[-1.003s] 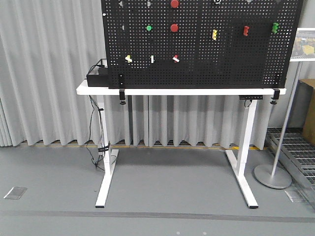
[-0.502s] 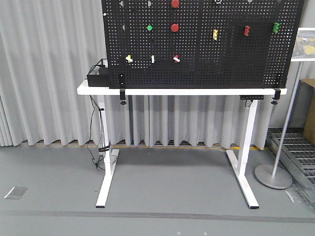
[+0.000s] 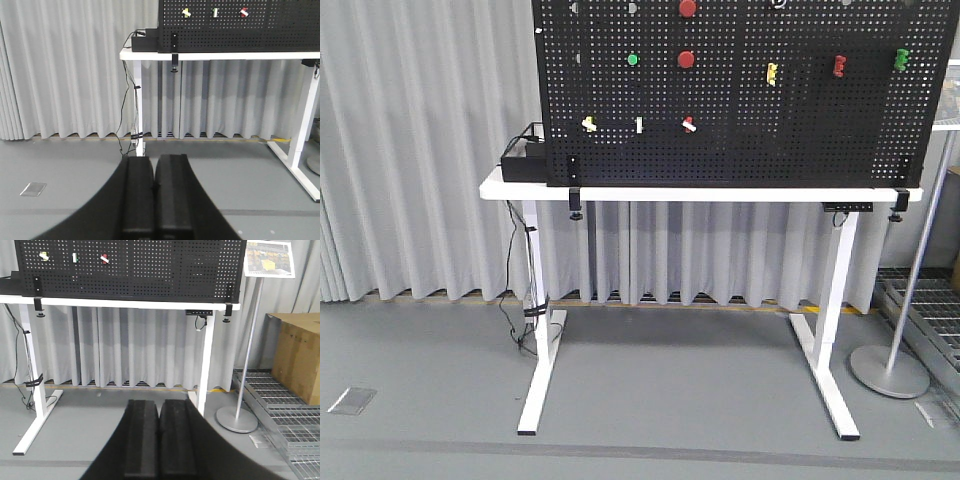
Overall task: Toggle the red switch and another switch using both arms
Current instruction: 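Drive the base forward toward the black pegboard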
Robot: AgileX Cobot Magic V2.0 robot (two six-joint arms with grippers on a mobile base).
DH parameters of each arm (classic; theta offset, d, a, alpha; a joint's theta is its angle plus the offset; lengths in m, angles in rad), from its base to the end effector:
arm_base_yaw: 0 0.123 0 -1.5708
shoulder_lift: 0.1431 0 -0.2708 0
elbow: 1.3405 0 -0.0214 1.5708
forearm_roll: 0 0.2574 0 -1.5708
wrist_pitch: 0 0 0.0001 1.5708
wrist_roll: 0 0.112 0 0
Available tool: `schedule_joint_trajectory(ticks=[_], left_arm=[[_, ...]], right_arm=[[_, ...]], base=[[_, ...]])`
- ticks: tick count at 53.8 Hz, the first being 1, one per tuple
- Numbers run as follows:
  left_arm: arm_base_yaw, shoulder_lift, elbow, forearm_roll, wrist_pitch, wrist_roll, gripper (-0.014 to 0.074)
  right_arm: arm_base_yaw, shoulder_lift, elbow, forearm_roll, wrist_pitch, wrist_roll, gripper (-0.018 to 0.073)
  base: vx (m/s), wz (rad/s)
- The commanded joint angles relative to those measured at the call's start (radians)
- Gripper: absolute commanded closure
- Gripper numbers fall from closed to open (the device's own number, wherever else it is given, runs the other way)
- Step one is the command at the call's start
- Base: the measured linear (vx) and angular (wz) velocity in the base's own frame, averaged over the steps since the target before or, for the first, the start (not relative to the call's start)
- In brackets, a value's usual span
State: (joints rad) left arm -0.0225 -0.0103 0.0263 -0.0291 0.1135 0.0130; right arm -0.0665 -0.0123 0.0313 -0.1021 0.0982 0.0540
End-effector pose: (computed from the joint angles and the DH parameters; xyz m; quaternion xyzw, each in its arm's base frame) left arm 0.0987 -0.0026 0.1937 0.0035 0.7219 -0.0145 0.6919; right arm 0.0985 -0.0077 0.1938 0.0103 0.7174 -0.0433 0.6953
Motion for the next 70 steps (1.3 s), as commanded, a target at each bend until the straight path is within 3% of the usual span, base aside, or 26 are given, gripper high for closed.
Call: schedule_joint_trajectory(ticks=[1,70], left_arm=[[0.002,-0.019,0.019,-0.011,-0.074,-0.005,0.0594],[0.001,-0.019,0.019,-0.011,-0.074,-0.005,0.0594]], right_arm=[[-0.005,-0.011,0.005,-0.002,-0.087,-0.007,0.0566],[-0.005,-0.011,0.005,-0.002,-0.087,-0.007,0.0566]], base=[[0.17,0.00],[0.24,0.06]])
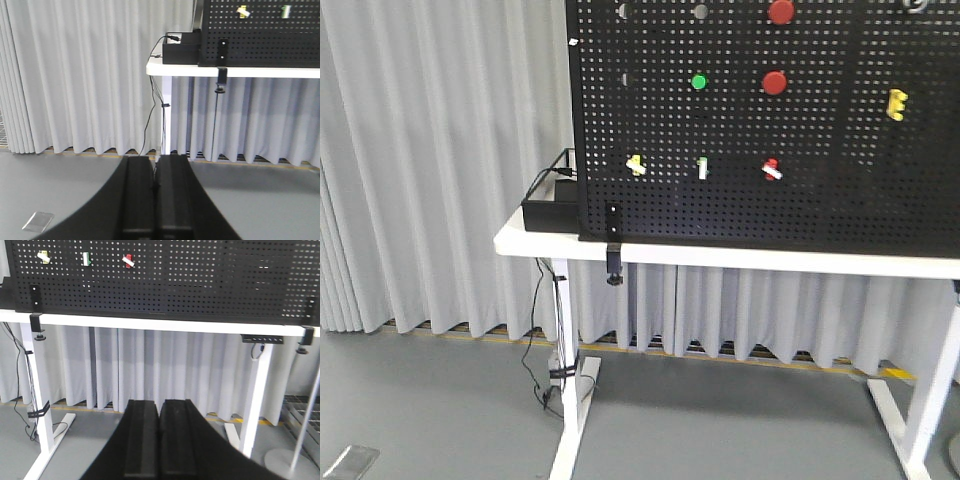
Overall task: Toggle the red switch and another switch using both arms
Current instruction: 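Drive the base forward toward the black pegboard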
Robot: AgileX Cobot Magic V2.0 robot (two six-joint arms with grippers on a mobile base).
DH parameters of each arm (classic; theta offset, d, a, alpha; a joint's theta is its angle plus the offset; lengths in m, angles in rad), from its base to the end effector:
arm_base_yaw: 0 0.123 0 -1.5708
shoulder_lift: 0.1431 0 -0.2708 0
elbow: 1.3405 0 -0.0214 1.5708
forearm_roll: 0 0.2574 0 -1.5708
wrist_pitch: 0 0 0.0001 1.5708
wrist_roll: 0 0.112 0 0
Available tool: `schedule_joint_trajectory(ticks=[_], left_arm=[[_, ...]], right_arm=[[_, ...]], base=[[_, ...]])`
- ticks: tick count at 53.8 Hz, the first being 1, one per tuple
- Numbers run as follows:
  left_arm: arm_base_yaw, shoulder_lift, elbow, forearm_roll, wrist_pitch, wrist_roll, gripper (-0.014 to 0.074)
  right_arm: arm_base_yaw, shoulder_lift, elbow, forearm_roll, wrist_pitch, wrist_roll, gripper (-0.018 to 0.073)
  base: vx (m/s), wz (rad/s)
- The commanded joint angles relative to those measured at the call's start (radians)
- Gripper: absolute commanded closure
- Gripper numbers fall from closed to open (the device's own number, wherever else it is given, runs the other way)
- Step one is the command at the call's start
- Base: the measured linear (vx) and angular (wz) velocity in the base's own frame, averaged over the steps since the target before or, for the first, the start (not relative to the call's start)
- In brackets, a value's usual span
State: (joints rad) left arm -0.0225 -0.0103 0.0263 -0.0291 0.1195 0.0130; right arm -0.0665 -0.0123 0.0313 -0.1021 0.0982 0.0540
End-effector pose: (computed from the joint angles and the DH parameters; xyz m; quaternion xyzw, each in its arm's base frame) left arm 0.0986 -0.0026 0.1930 0.0036 0.7240 -0.0145 0.6897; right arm 0.0985 -0.0077 0.1938 0.0103 0.7174 -0.0433 0.6953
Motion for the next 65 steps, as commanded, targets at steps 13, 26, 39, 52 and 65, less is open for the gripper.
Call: schedule_joint_trajectory(ticks=[13,26,39,52,65], left_arm=[[0.001,-0.019,0.019,-0.011,-0.080,-0.005,0.0594],[0.001,-0.019,0.019,-0.011,-0.080,-0.005,0.0594],[0.001,-0.019,0.019,-0.011,-0.080,-0.005,0.0594],[0.001,-0.019,0.019,-0.011,-0.080,-0.005,0.0594],[0.001,-0.019,0.019,-0.011,-0.080,-0.005,0.0594]], right_arm=[[-0.005,-0.011,0.005,-0.002,-0.087,-0.007,0.0566],[-0.005,-0.011,0.005,-0.002,-0.087,-0.007,0.0566],[-0.005,-0.011,0.005,-0.002,-0.087,-0.007,0.0566],[-0.005,-0.011,0.005,-0.002,-0.087,-0.007,0.0566],[-0.005,-0.011,0.005,-0.002,-0.086,-0.007,0.0566]], base=[[0.34,-0.01],[0.36,-0.14],[0.36,-0.08],[0.33,-0.04],[0.26,-0.07]])
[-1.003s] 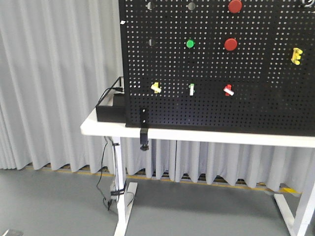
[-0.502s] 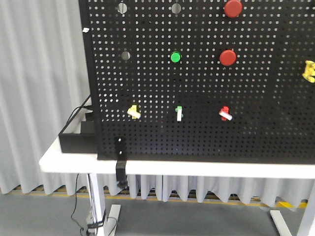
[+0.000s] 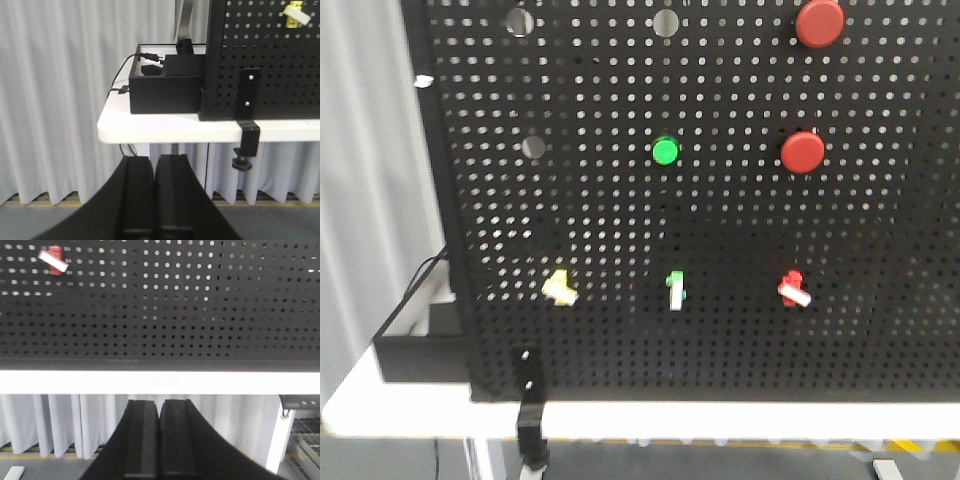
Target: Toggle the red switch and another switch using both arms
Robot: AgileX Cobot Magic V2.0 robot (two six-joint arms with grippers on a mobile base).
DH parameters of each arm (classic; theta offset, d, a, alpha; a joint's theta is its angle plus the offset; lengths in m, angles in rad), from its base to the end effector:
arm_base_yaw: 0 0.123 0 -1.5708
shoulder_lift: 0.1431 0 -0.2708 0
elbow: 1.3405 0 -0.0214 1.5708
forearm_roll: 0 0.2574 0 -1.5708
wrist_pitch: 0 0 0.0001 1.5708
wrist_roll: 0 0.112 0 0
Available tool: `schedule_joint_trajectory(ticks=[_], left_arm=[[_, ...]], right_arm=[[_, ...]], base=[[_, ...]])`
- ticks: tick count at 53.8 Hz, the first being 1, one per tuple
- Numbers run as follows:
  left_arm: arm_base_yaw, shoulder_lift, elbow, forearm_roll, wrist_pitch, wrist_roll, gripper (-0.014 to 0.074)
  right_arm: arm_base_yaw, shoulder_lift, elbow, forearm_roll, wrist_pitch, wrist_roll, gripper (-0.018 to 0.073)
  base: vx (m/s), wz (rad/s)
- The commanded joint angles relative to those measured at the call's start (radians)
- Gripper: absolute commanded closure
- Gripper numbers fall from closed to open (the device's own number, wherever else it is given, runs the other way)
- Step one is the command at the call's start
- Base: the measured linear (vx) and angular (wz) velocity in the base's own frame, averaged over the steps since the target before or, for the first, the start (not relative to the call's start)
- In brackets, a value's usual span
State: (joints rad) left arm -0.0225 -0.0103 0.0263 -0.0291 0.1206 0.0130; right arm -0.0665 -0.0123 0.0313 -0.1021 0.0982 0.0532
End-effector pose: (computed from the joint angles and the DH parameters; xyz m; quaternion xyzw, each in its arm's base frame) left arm 0.0986 -0.0026 0.1929 0.0036 0.7243 -0.0145 0.6893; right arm 0.0985 -0.0077 0.1938 0.0100 0.7174 -0.0436 0.6952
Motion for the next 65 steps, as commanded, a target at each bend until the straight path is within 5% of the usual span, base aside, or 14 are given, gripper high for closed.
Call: schedule_joint_trajectory(ticks=[1,55,65], left_arm=[[0.001,-0.019,0.019,-0.011,-0.081,-0.005,0.0594],[0.001,-0.019,0.019,-0.011,-0.081,-0.005,0.0594],[0.001,-0.019,0.012,-0.011,-0.114,-0.005,0.0594]], right_arm=[[-0.005,-0.011,0.005,-0.002,-0.086,-0.006,0.0566],[-0.005,-0.011,0.005,-0.003,-0.092,-0.006,0.0566],[-0.005,-0.011,0.005,-0.003,-0.274,-0.006,0.0566]], base=[[0.21,-0.06],[0.07,-0.01],[0.00,0.00]])
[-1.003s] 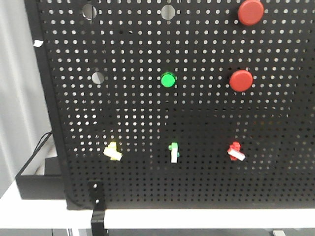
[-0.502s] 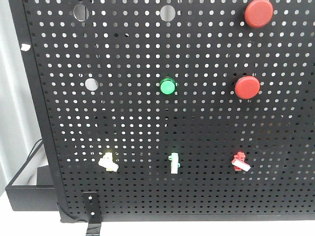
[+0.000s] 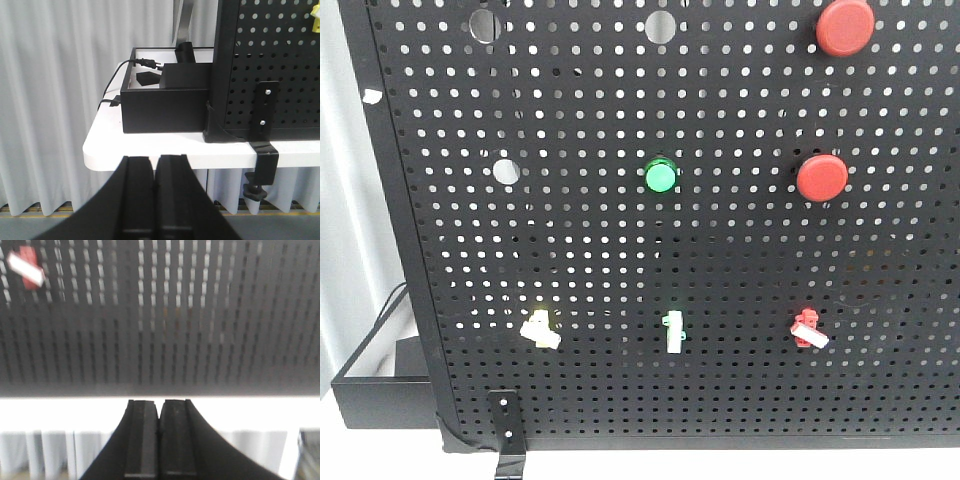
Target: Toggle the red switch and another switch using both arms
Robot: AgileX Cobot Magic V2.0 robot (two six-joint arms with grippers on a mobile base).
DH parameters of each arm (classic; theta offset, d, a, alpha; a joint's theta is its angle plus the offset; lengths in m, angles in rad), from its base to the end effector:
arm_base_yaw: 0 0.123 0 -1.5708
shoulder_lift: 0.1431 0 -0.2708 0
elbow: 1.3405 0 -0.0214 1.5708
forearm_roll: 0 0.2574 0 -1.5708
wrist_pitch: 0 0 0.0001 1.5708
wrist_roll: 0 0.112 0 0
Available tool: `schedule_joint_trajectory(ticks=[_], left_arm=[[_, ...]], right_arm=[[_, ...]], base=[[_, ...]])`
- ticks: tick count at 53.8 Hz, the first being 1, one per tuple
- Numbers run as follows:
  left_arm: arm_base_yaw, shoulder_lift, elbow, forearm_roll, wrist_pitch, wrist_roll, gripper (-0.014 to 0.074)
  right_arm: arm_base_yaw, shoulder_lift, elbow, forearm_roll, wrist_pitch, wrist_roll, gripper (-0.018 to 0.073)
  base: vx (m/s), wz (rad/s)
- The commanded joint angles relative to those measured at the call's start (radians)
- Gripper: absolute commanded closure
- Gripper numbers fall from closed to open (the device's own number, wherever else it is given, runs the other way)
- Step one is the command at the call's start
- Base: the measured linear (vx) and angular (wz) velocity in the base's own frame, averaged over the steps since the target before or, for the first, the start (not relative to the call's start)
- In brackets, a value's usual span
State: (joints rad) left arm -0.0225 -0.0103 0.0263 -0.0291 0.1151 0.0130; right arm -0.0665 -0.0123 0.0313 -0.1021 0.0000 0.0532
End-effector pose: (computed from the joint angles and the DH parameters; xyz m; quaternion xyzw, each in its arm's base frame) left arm 0.0987 -0.0026 0.1935 0.0035 0.7224 -0.0145 0.6913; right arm 0.0984 -0.0066 0.2047 0.0060 0.6826 -0.0421 0.7296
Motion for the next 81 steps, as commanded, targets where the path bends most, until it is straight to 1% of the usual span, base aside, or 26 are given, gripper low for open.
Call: schedule_joint_trajectory(ticks=[1,12,15,20,24,27,31,35,42,45,49,57,60,64,67,71,74,78,81], left_arm=[[0.001,-0.019,0.012,-0.012,-0.115,-0.006,0.0594],[0.001,-0.019,0.012,-0.011,-0.155,-0.006,0.0594],[0.001,-0.019,0.011,-0.023,-0.200,-0.013,0.0594],[0.000,-0.019,0.000,-0.044,-0.319,-0.058,0.0594],[0.000,-0.019,-0.037,-0.044,-0.363,-0.067,0.0594],[0.000,-0.017,-0.087,-0.042,-0.342,-0.066,0.0594],[-0.001,-0.015,-0.170,-0.031,-0.275,-0.064,0.0594],[-0.001,0.008,-0.279,0.009,-0.209,-0.045,0.0594],[-0.001,0.131,-0.462,0.066,-0.141,-0.040,0.0594],[-0.001,0.185,-0.511,0.068,-0.127,-0.040,0.0594],[-0.001,0.263,-0.531,0.068,-0.124,-0.040,0.0594],[-0.001,0.394,-0.521,0.057,-0.098,-0.043,0.0594],[-0.002,0.446,-0.521,0.059,-0.115,-0.043,0.0594],[-0.007,0.507,-0.521,0.061,-0.184,-0.042,0.0594],[-0.028,0.554,-0.528,0.062,-0.245,-0.040,0.0594],[-0.081,0.617,-0.528,0.075,-0.342,-0.040,0.0594],[-0.139,0.672,-0.528,0.118,-0.406,-0.045,0.0594],[-0.207,0.735,-0.528,0.187,-0.464,-0.064,0.0594],[-0.258,0.790,-0.528,0.236,-0.508,-0.101,0.0594]], right_arm=[[-0.005,-0.011,0.005,-0.003,-0.188,-0.006,0.0566],[-0.005,-0.011,0.004,-0.002,-0.327,-0.008,0.0566],[-0.005,-0.011,0.002,0.003,-0.347,-0.007,0.0566],[-0.005,-0.011,-0.013,0.033,-0.370,0.009,0.0566],[-0.005,-0.007,-0.050,0.043,-0.353,0.044,0.0566],[-0.005,0.004,-0.101,0.043,-0.318,0.066,0.0566],[-0.005,0.040,-0.206,0.039,-0.248,0.074,0.0566],[-0.005,0.099,-0.300,0.039,-0.179,0.074,0.0566],[-0.005,0.232,-0.415,0.039,-0.083,0.073,0.0566],[-0.005,0.280,-0.429,0.041,-0.075,0.073,0.0566],[-0.005,0.343,-0.430,0.048,-0.083,0.073,0.0566],[-0.005,0.430,-0.430,0.048,-0.105,0.073,0.0566],[-0.005,0.455,-0.430,0.048,-0.128,0.073,0.0566],[-0.005,0.481,-0.430,0.048,-0.160,0.073,0.0566],[-0.005,0.497,-0.430,0.048,-0.185,0.073,0.0566],[-0.005,0.513,-0.430,0.048,-0.219,0.073,0.0566],[-0.005,0.522,-0.430,0.048,-0.231,0.073,0.0566],[-0.005,0.529,-0.430,0.048,-0.233,0.073,0.0566],[-0.005,0.532,-0.430,0.047,-0.229,0.073,0.0566]], base=[[0.00,0.00],[0.00,0.00],[0.00,0.00],[0.00,0.00],[0.00,0.00],[0.00,0.00],[0.00,0.00],[0.00,0.00],[0.00,0.00],[0.00,0.00],[0.00,0.00],[0.00,0.00],[0.00,0.00],[0.00,0.00],[0.00,0.00],[0.00,0.00],[0.00,0.00],[0.00,0.00],[0.00,0.00]])
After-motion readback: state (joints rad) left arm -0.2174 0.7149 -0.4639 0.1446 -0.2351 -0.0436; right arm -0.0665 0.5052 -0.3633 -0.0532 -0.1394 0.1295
